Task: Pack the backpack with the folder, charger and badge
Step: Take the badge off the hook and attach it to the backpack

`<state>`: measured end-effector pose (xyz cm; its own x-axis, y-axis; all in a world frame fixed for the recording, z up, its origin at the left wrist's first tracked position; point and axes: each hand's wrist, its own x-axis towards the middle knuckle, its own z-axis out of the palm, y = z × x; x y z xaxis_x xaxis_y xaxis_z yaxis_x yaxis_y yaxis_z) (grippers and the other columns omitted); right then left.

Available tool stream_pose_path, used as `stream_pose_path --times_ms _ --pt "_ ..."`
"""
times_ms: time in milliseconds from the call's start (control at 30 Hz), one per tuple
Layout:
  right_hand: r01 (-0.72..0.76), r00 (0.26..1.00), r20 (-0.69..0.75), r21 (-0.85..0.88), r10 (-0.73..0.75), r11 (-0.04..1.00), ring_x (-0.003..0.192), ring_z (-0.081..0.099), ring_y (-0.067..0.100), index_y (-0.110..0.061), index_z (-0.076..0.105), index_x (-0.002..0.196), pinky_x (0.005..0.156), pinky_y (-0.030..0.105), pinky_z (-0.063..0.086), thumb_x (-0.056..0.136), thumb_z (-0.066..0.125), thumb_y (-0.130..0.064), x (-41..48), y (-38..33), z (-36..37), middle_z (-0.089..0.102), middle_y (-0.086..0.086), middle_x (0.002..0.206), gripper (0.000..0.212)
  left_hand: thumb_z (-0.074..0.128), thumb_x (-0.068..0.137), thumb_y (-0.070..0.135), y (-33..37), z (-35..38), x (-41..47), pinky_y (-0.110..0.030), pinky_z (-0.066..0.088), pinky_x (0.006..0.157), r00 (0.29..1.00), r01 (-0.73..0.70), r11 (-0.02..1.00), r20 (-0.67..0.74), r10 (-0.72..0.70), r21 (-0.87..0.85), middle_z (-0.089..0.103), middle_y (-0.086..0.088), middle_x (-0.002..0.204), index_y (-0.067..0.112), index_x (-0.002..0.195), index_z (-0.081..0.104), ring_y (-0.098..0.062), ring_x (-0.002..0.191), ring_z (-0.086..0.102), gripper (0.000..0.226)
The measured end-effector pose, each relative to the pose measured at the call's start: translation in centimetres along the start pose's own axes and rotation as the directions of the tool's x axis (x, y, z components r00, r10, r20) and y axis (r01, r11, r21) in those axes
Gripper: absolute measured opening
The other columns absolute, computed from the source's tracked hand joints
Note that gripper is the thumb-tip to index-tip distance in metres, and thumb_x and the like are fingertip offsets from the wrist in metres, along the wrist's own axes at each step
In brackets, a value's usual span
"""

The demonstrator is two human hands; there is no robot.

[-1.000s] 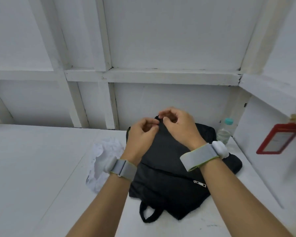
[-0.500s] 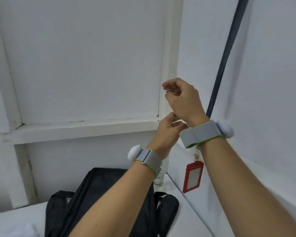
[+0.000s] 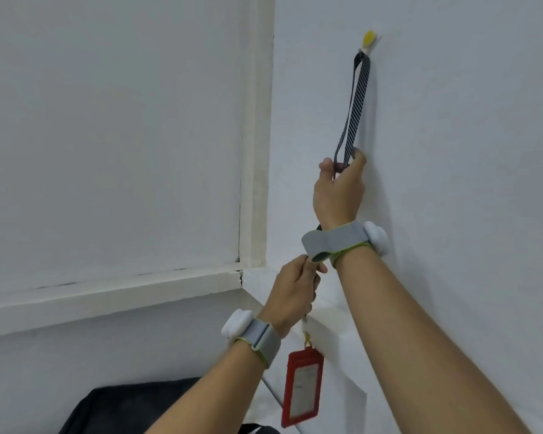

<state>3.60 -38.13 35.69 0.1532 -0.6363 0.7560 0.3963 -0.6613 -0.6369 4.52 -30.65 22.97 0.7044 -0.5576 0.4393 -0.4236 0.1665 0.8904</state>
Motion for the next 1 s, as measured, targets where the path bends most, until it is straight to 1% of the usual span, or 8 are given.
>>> stream_pose_path --times_ms 100,200,300,433,533,633,800,1000 --pt "0.02 1.0 -0.003 0.036 -0.02 0.999 0.076 0.059 0.02 -0.008 0.053 0.11 0.082 0.04 0.049 0.102 0.04 -0.017 3.0 -1.0 0.5 0.065 -0.009 0.077 0.017 0.036 0.105 0.035 1.0 -0.3 1.3 -0.024 0.022 0.044 0.997 -0.051 0.998 -0.06 0.05 -0.026 0.036 0.006 0.058 0.012 0.09 0.059 -0.01 0.045 0.026 0.036" --pt "0.066 0.998 0.016 0.134 -0.069 0.989 0.068 0.063 0.023 -0.009 0.051 0.121 0.07 0.03 0.053 0.1 0.034 -0.01 5.8 -3.3 0.9 0.066 -0.007 0.086 0.026 0.036 0.105 0.036 2.7 -0.8 2.8 -0.025 0.027 0.045 0.983 -0.125 0.992 -0.13 0.128 0.029 0.039 0.012 0.054 0.015 0.09 0.062 -0.008 0.044 0.031 0.036" --pt "0.106 0.987 0.099 0.187 -0.126 0.977 0.059 0.063 0.01 -0.013 0.041 0.138 0.054 0.013 0.043 0.098 0.026 -0.001 8.1 -5.7 0.9 0.062 -0.003 0.105 0.045 0.036 0.104 0.036 4.7 -1.3 4.1 -0.029 0.031 0.05 0.97 -0.174 0.981 -0.155 0.186 0.085 0.042 0.012 0.055 0.02 0.089 0.063 -0.01 0.048 0.035 0.036" --pt "0.229 0.953 0.14 0.253 -0.27 0.94 0.064 0.063 0.007 -0.016 0.033 0.148 0.061 0.011 0.043 0.095 0.024 0.006 9.6 -7.9 0.9 0.059 0.0 0.114 0.058 0.036 0.104 0.036 6.4 -1.9 4.9 -0.027 0.03 0.048 0.964 -0.204 0.978 -0.168 0.208 0.041 0.04 0.01 0.056 0.018 0.09 0.063 -0.01 0.047 0.033 0.036" --pt "0.247 0.94 0.149 0.324 -0.307 0.913 0.066 0.065 0.008 -0.019 0.041 0.143 0.069 0.019 0.045 0.095 0.026 0.004 9.4 -8.2 0.7 0.062 -0.002 0.111 0.055 0.035 0.105 0.033 6.9 -2.2 4.4 -0.024 0.025 0.043 0.966 -0.216 0.976 -0.149 0.209 -0.031 0.036 0.006 0.057 0.013 0.092 0.061 -0.01 0.044 0.027 0.035" --pt "0.207 0.941 0.18 0.36 -0.286 0.91 0.065 0.065 0.009 -0.021 0.05 0.129 0.074 0.025 0.046 0.099 0.029 -0.002 8.1 -7.3 0.5 0.065 -0.001 0.106 0.042 0.035 0.105 0.032 7.0 -2.7 3.7 -0.024 0.022 0.042 0.966 -0.22 0.973 -0.159 0.206 -0.075 0.036 0.006 0.057 0.011 0.093 0.061 -0.009 0.043 0.025 0.035" --pt "0.035 0.951 0.267 0.407 -0.155 0.913 0.064 0.064 0.005 -0.016 0.057 0.11 0.071 0.02 0.047 0.103 0.03 -0.007 3.4 -5.1 0.7 0.066 0.0 0.095 0.029 0.036 0.106 0.03 6.9 -4.0 2.4 -0.026 0.025 0.043 0.966 -0.226 0.969 -0.149 0.21 -0.102 0.041 0.004 0.058 0.012 0.088 0.059 -0.01 0.045 0.03 0.035" --pt "-0.208 0.895 0.446 0.383 0.017 0.9 0.088 0.061 0.006 -0.015 0.058 0.113 0.058 0.007 0.044 0.105 0.032 -0.015 -5.0 -2.5 0.6 0.067 0.001 0.107 0.027 0.034 0.107 0.028 5.5 -6.4 0.4 -0.027 0.033 0.046 0.972 -0.186 0.981 -0.152 0.176 -0.054 0.047 0.004 0.059 0.002 0.1 0.06 -0.012 0.047 0.039 0.038"
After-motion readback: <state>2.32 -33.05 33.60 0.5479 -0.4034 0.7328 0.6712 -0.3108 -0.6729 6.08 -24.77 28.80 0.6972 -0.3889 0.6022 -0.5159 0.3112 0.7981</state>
